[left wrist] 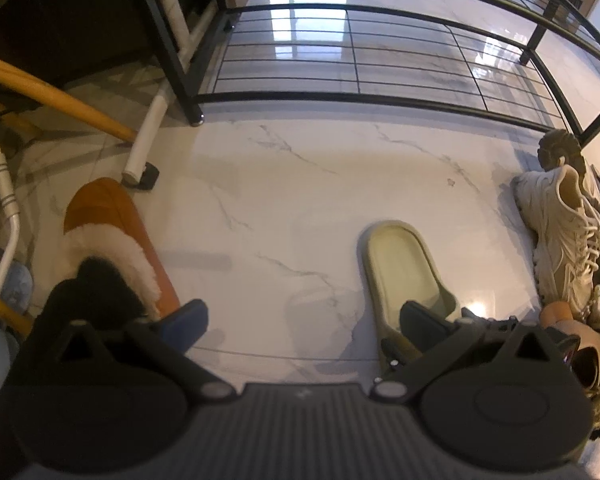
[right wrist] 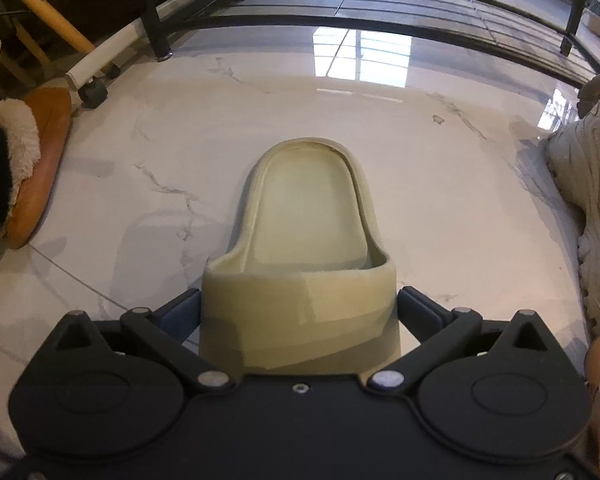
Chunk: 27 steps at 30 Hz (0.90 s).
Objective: Organize scattered shoes
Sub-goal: 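Lower the slide onto the floor beside the rack and open the right tool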
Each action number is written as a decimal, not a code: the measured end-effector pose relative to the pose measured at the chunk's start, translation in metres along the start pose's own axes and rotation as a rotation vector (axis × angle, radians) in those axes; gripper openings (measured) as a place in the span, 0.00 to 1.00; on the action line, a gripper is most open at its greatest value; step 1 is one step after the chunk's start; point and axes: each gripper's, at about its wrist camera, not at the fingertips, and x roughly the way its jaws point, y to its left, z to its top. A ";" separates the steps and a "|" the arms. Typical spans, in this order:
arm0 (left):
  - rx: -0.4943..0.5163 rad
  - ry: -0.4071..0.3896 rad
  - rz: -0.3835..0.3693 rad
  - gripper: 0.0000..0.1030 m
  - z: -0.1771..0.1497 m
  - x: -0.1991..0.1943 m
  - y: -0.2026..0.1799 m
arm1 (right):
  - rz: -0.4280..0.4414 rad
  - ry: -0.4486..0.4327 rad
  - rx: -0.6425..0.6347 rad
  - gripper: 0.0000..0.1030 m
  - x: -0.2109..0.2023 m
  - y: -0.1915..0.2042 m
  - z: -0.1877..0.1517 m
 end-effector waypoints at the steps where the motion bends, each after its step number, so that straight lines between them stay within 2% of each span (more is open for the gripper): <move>1: -0.002 0.001 0.000 0.99 0.000 0.000 0.001 | 0.000 -0.003 -0.001 1.00 0.000 -0.001 -0.001; 16: -0.019 0.022 -0.010 0.99 0.001 0.003 0.004 | -0.022 0.041 0.011 1.00 0.002 0.001 0.006; 22: -0.025 0.029 -0.015 0.99 0.001 0.004 0.004 | -0.072 0.018 0.045 1.00 0.000 -0.004 0.007; 27: -0.017 0.030 -0.014 0.99 0.000 0.005 0.003 | -0.137 -0.008 0.114 1.00 0.000 -0.030 0.011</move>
